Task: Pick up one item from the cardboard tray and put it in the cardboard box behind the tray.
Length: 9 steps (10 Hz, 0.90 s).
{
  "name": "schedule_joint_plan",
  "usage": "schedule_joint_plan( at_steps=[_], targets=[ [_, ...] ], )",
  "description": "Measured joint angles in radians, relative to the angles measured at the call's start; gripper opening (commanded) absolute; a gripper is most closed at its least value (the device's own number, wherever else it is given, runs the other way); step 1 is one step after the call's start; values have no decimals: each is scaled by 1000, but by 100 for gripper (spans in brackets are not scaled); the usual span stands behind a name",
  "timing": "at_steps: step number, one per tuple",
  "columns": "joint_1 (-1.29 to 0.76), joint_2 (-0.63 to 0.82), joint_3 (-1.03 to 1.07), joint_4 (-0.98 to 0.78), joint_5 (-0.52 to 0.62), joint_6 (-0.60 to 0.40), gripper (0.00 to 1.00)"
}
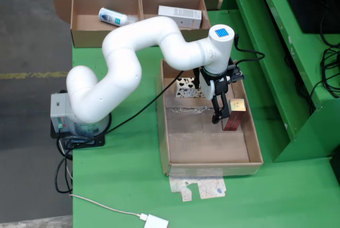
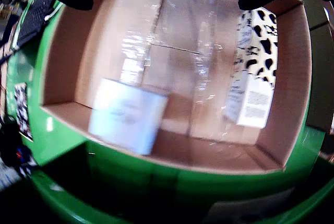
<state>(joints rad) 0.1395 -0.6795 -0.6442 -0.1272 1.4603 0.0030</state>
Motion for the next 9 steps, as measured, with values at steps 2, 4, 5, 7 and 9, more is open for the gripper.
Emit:
schedule_joint_plan(
  at_steps=[2, 4, 5, 7, 9],
  targets=[
    [-14, -98, 98, 23, 6, -9, 100],
    [-40, -196, 193, 61, 8, -24, 100],
    [-58, -221, 229, 77, 15, -37, 100],
    [-90, -222, 330, 98, 20, -41, 100],
    [-97, -222, 425, 87, 24, -44, 100]
  ],
)
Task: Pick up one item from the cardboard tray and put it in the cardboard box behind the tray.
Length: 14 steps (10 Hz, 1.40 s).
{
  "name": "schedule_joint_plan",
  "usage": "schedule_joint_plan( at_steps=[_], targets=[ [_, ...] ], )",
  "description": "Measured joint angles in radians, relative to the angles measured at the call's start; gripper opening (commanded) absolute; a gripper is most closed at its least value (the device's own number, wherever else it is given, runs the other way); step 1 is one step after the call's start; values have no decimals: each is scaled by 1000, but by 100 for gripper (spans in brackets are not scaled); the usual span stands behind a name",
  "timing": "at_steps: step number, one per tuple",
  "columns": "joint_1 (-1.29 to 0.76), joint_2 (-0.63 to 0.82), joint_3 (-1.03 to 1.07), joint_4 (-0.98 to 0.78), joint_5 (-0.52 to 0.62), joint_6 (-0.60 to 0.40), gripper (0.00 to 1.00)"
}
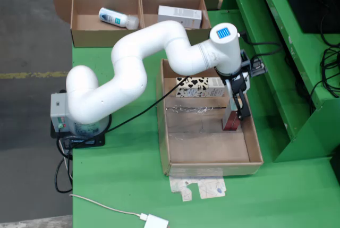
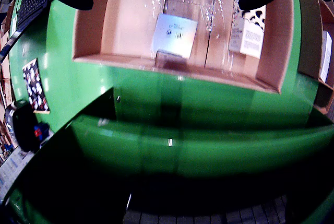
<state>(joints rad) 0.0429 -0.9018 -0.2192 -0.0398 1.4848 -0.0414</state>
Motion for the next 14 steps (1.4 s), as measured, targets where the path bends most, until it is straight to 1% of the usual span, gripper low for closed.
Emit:
schedule_joint_plan(
  at_steps=[4, 9, 11, 13, 14],
  targets=[
    [1, 0, 179, -3, 0, -2, 100],
    [1, -11, 193, 9, 2, -5, 100],
    [3, -49, 193, 72, -11, -8, 100],
    [6, -66, 193, 97, -14, -9, 100],
    [15, -103, 193, 141, -34, -14, 100]
  ],
)
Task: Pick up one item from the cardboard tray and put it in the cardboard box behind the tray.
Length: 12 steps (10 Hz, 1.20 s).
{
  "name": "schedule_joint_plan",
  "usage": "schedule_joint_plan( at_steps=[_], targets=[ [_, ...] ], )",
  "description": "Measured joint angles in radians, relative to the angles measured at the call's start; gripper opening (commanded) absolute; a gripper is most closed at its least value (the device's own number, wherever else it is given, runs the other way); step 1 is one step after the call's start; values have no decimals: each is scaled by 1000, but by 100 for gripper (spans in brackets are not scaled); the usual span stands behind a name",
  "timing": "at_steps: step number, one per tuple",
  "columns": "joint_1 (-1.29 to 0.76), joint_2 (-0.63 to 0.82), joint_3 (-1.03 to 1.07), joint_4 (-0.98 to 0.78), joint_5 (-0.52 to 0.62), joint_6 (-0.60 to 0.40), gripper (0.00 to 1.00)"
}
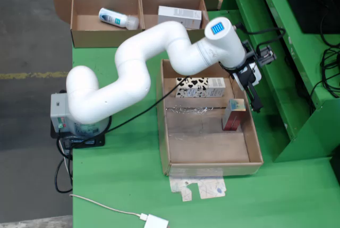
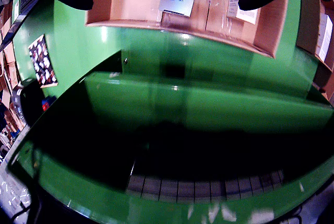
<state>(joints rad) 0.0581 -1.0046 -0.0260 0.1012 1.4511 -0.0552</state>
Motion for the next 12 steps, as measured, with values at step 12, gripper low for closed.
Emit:
schedule_joint_plan(
  at_steps=[12],
  targets=[
    [5, -86, 0, -17, 11, -9, 100]
  ],
)
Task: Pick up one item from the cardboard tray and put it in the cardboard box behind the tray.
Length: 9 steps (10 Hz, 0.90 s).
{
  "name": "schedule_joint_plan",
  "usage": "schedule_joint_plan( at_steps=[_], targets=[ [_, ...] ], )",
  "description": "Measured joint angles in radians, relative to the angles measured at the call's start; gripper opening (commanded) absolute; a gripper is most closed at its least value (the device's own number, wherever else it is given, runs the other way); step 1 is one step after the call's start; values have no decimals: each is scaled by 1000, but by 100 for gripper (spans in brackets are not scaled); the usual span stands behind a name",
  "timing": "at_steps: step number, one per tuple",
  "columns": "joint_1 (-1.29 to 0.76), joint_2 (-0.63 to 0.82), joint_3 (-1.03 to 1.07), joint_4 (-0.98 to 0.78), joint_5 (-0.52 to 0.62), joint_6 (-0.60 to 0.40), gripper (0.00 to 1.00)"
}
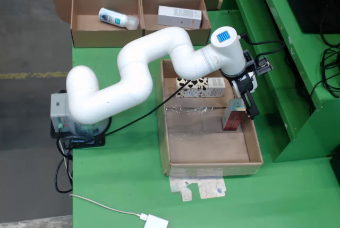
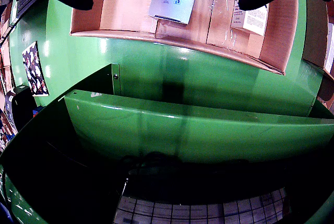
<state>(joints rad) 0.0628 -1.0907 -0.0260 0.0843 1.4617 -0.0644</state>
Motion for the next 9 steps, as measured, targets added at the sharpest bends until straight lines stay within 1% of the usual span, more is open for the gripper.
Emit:
schedule_joint_plan(
  at_steps=[5, 9],
  targets=[
    [-6, -24, 0, -51, 28, 0, 100],
    [-9, -55, 0, -51, 34, 0, 100]
  ],
)
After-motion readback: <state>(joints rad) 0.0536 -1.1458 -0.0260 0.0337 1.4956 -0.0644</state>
